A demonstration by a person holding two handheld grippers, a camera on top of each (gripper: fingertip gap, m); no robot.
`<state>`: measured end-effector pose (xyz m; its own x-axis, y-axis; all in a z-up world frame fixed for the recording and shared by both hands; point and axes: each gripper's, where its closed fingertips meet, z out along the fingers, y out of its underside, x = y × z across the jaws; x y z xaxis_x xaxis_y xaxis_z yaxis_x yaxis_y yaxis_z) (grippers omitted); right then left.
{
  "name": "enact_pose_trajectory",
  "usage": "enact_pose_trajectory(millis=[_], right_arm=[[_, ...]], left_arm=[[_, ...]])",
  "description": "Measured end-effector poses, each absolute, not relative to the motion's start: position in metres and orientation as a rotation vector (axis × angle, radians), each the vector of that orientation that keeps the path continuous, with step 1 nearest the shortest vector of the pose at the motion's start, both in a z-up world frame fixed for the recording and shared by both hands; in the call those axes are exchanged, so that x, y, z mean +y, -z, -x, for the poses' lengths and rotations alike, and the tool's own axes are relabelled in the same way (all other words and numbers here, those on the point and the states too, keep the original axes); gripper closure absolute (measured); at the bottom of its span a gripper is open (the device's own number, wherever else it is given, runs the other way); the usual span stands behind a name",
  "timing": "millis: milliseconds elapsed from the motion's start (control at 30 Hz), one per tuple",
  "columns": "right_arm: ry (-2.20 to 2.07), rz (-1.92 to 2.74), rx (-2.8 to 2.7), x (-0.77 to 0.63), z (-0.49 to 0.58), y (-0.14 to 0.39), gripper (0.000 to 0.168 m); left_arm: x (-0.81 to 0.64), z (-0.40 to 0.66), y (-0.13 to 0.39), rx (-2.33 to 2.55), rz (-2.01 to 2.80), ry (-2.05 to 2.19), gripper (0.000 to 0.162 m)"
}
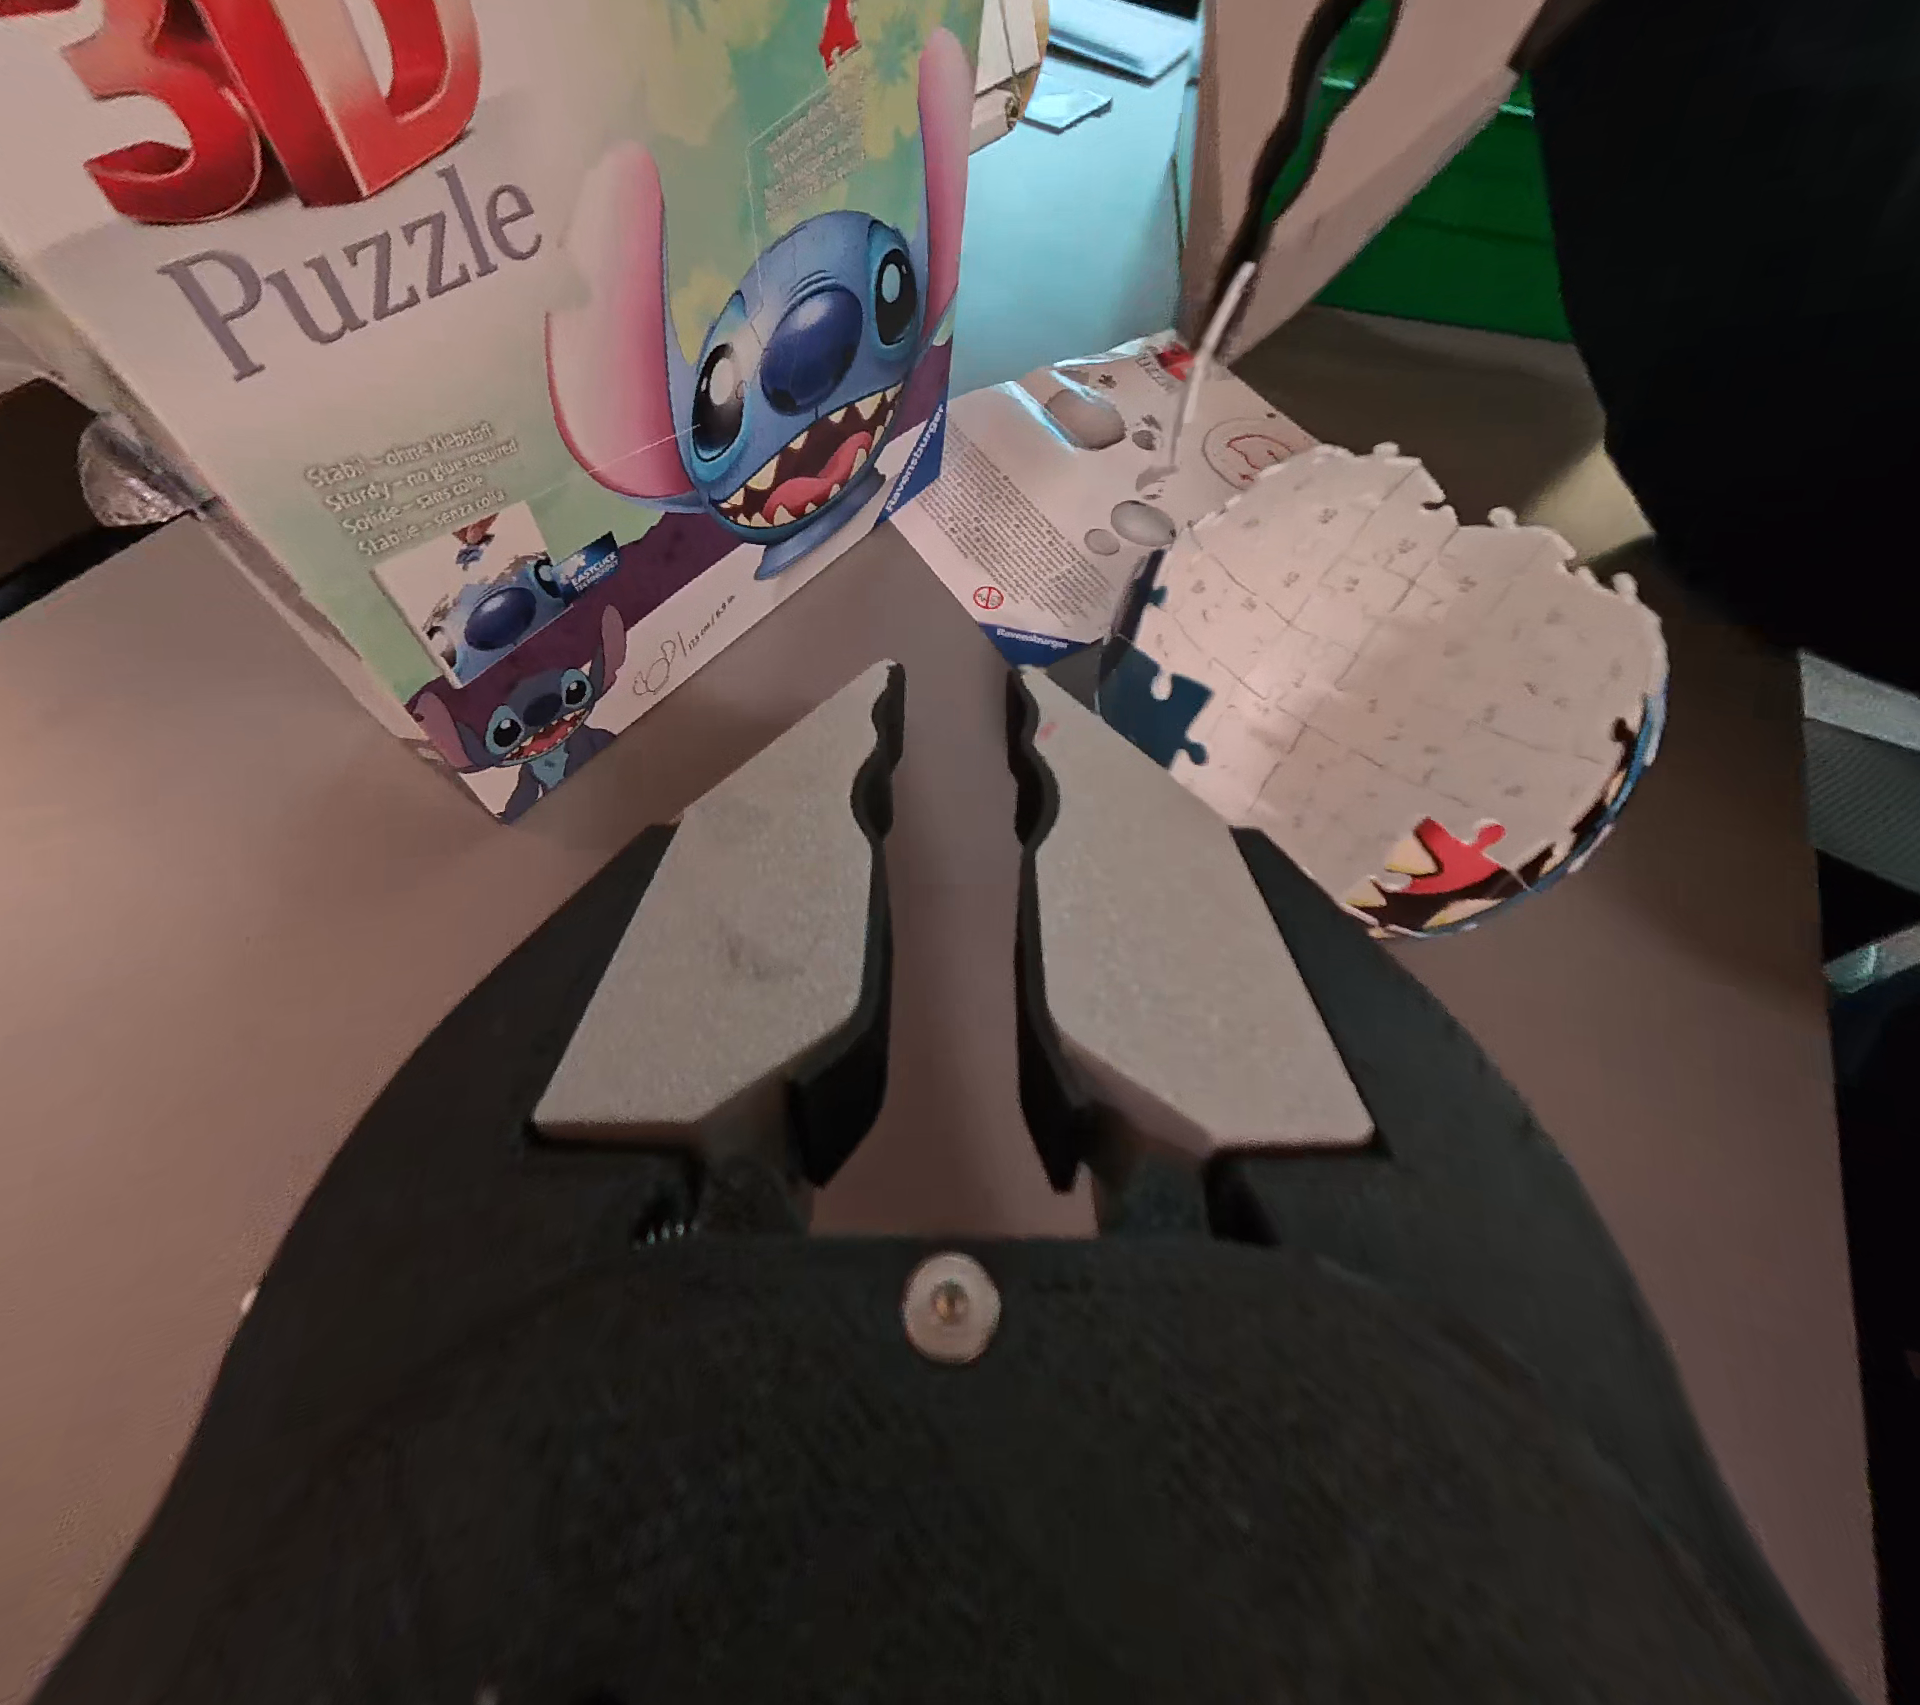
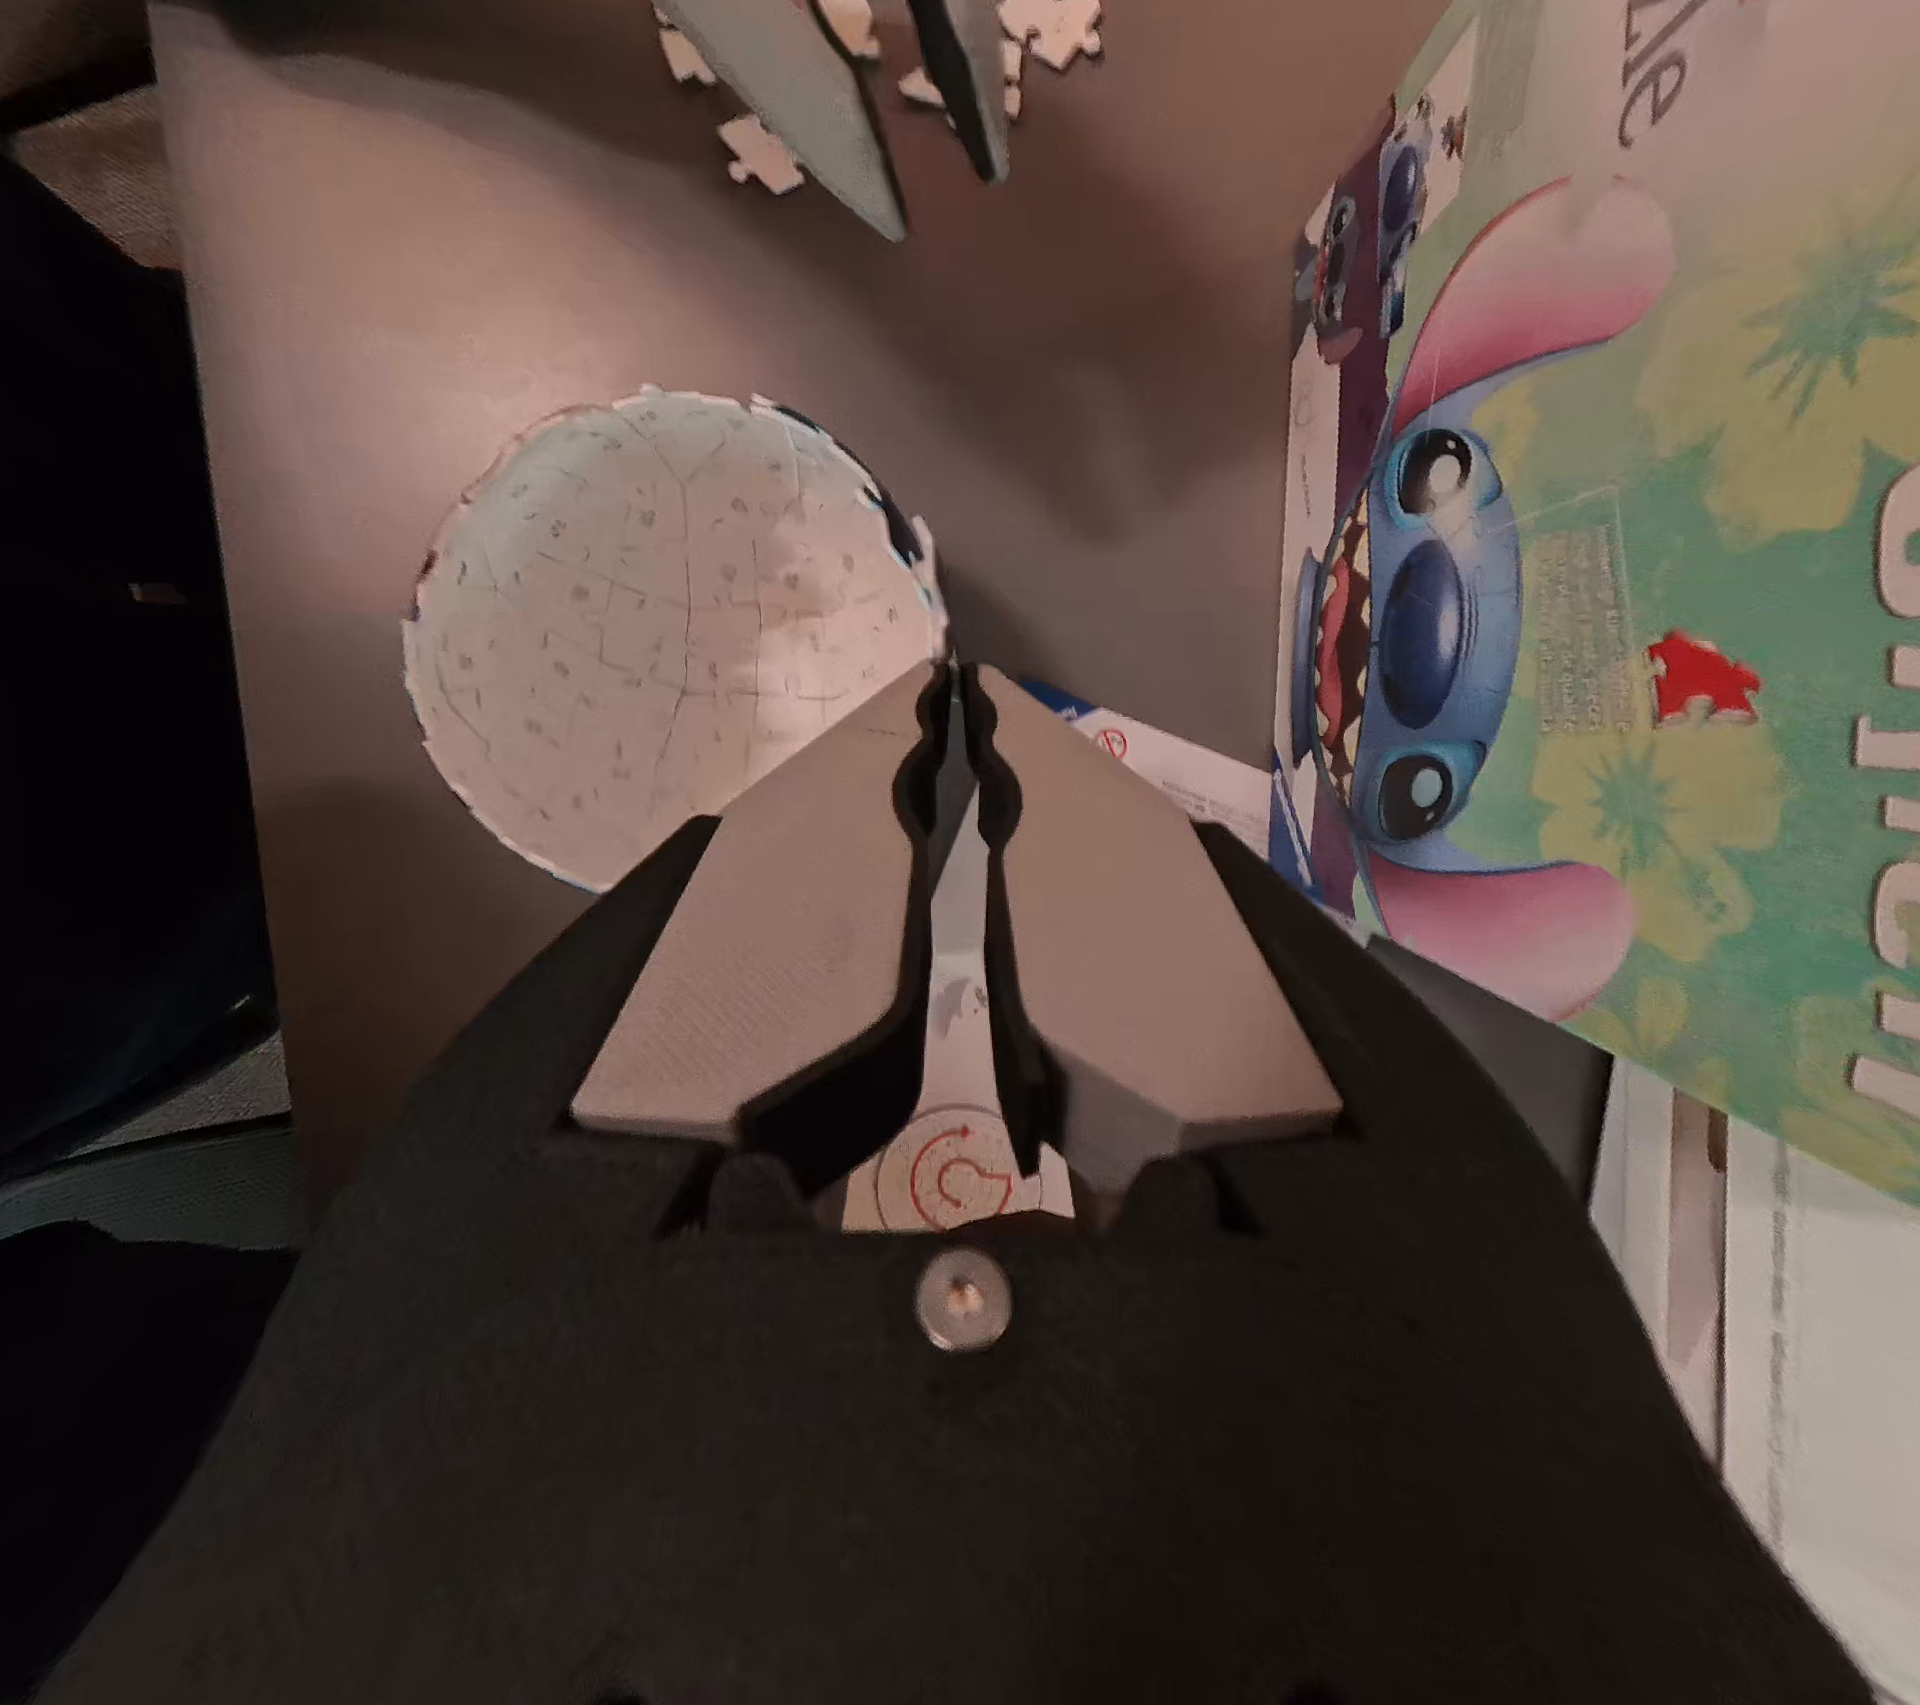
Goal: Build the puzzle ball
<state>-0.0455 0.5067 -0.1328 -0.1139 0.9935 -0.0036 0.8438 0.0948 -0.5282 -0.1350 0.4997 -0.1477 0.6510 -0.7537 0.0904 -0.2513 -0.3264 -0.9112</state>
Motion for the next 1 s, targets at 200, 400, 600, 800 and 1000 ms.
enact_pose_trajectory(millis=[200,400,600,800,1000], right_arm=[[-0.606,1.797,-2.034,0.490,0.049,0.126,0.168],[-0.400,1.818,-2.095,0.491,0.041,0.141,0.168],[-0.373,1.843,-2.107,0.493,0.041,0.148,0.168],[-0.405,1.879,-2.093,0.497,0.041,0.150,0.168],[-0.455,1.931,-2.076,0.497,0.039,0.153,0.168]], left_arm=[[0.503,0.138,0.145,0.740,1.869,0.663,0.148],[0.505,0.138,0.153,0.761,1.881,0.589,0.148],[0.504,0.139,0.157,0.773,1.894,0.577,0.148],[0.505,0.140,0.159,0.764,1.901,0.590,0.148],[0.506,0.140,0.161,0.772,1.904,0.559,0.148]])
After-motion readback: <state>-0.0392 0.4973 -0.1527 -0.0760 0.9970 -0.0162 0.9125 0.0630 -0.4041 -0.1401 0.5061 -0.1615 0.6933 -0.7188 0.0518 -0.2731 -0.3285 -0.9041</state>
